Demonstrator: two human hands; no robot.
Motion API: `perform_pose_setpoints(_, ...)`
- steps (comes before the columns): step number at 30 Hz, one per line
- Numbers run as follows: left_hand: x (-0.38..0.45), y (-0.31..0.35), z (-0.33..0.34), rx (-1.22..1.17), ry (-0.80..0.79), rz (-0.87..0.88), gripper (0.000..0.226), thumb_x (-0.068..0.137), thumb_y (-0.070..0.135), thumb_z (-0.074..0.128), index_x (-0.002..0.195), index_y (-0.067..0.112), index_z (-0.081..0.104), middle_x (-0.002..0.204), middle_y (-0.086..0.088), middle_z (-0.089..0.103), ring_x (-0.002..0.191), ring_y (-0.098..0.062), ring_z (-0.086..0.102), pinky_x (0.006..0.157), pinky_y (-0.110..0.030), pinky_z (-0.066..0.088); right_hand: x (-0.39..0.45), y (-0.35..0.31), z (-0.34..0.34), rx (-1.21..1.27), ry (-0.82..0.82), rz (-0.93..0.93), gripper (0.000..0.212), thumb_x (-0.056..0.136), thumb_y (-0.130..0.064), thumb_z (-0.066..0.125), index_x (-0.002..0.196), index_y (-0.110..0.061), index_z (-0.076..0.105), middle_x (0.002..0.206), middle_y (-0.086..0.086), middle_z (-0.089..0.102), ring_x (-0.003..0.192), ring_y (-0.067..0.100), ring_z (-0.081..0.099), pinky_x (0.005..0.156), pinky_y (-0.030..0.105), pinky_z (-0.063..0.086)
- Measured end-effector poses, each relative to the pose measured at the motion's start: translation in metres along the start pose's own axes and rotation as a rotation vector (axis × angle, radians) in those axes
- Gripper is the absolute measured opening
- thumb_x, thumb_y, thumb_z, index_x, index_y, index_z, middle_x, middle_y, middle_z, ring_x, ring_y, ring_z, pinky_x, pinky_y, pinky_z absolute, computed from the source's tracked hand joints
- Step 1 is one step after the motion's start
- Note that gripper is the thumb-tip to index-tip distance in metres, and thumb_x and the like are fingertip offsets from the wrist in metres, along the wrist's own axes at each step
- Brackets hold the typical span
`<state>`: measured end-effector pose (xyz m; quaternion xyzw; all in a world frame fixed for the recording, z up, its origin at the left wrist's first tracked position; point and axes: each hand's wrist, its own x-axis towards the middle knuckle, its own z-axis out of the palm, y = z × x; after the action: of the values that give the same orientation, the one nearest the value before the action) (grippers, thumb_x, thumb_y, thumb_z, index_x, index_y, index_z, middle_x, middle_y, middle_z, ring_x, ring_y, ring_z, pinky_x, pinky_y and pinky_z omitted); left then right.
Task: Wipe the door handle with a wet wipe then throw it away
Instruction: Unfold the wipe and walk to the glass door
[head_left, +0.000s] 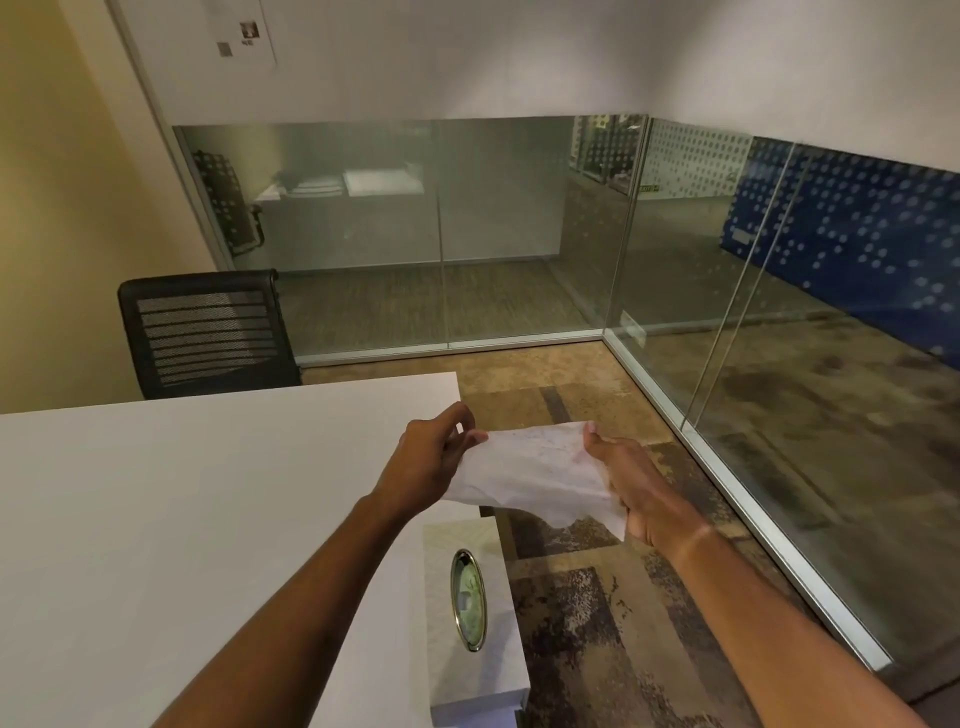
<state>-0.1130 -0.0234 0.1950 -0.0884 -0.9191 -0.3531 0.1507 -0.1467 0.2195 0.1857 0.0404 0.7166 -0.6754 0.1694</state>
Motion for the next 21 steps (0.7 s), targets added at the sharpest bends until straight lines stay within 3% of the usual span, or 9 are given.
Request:
perform_pose_setpoints(3, 0.0, 0.001, -0.003, 0.022, -0.051, 0.041, 0.009, 0.099, 0.025, 0.055, 0.091, 0.024, 0.05, 0.077, 0.01, 0.055, 0.061, 0.002, 0.05, 0.052, -0.008, 0.035, -0.009, -0.001, -0.005, 0.001, 0.004, 0.05, 0.054, 0.087, -0.061, 0.056, 0.103, -0.013, 0.076, 0.103, 0.015, 0.061, 0.103, 0.033, 0.058, 0.094, 0.047, 0.042)
perform_pose_setpoints(6, 0.0, 0.006, -0.001, -0.008, -0.079, 0.059, 0.01, 0.098, 0.026, 0.056, 0.09, 0.024, 0.051, 0.071, 0.015, 0.053, 0.059, 0.001, 0.051, 0.055, -0.007, 0.038, -0.016, 0.0, -0.011, 0.041, -0.039, 0.081, 0.067, 0.08, -0.068, 0.06, 0.121, -0.015, 0.068, 0.12, 0.009, 0.068, 0.119, 0.033, 0.059, 0.109, 0.053, 0.039)
perform_pose_setpoints(8, 0.0, 0.009, 0.003, -0.117, -0.102, 0.027, 0.01, 0.097, 0.026, 0.058, 0.088, 0.022, 0.055, 0.071, 0.013, 0.058, 0.064, -0.003, 0.056, 0.057, -0.009, 0.039, -0.021, 0.0, -0.011, 0.046, -0.109, 0.106, 0.065, 0.074, -0.07, 0.066, 0.112, -0.018, 0.074, 0.113, 0.01, 0.074, 0.108, 0.031, 0.068, 0.098, 0.044, 0.05)
perform_pose_setpoints(11, -0.001, 0.009, 0.006, -0.323, -0.192, -0.074, 0.014, 0.096, 0.026, 0.06, 0.085, 0.02, 0.066, 0.086, 0.003, 0.07, 0.079, -0.012, 0.065, 0.068, -0.023, 0.049, -0.028, -0.003, -0.011, 0.02, -0.112, 0.027, 0.05, 0.072, -0.055, 0.074, 0.101, -0.014, 0.078, 0.107, 0.015, 0.075, 0.096, 0.031, 0.073, 0.075, 0.034, 0.059)
perform_pose_setpoints(14, -0.006, 0.007, 0.007, -0.544, -0.4, -0.121, 0.022, 0.095, 0.024, 0.061, 0.077, 0.023, 0.073, 0.083, 0.008, 0.072, 0.079, -0.01, 0.063, 0.068, -0.019, 0.046, -0.035, -0.007, -0.01, 0.128, -0.015, -0.009, 0.046, 0.078, -0.047, 0.073, 0.1, -0.006, 0.075, 0.106, 0.019, 0.074, 0.099, 0.037, 0.071, 0.086, 0.047, 0.058)
perform_pose_setpoints(16, -0.009, 0.009, 0.007, -0.638, -0.493, -0.137, 0.031, 0.083, 0.049, 0.069, 0.078, 0.019, 0.076, 0.08, 0.0, 0.07, 0.075, -0.017, 0.058, 0.066, -0.024, 0.043, -0.039, -0.009, -0.01, 0.138, 0.024, -0.021, 0.045, 0.087, -0.043, 0.067, 0.104, -0.001, 0.072, 0.105, 0.021, 0.074, 0.1, 0.037, 0.071, 0.092, 0.052, 0.055)
perform_pose_setpoints(18, -0.011, 0.01, 0.009, -0.702, -0.566, -0.143, 0.05, 0.067, 0.062, 0.075, 0.077, 0.014, 0.077, 0.074, -0.003, 0.064, 0.069, -0.019, 0.053, 0.061, -0.023, 0.039, -0.044, -0.01, -0.01, 0.131, 0.038, -0.053, 0.039, 0.095, -0.038, 0.059, 0.105, -0.002, 0.073, 0.103, 0.021, 0.075, 0.097, 0.034, 0.072, 0.085, 0.049, 0.059)
perform_pose_setpoints(21, -0.013, 0.007, 0.013, -0.742, -0.662, -0.161, 0.012, 0.076, 0.029, 0.082, 0.074, 0.018, 0.079, 0.066, 0.007, 0.067, 0.059, -0.008, 0.055, 0.054, -0.018, 0.04, -0.051, -0.01, -0.007, 0.18, 0.073, -0.093, 0.035, 0.099, -0.034, 0.054, 0.106, -0.005, 0.073, 0.097, 0.016, 0.077, 0.086, 0.028, 0.075, 0.058, 0.031, 0.06)
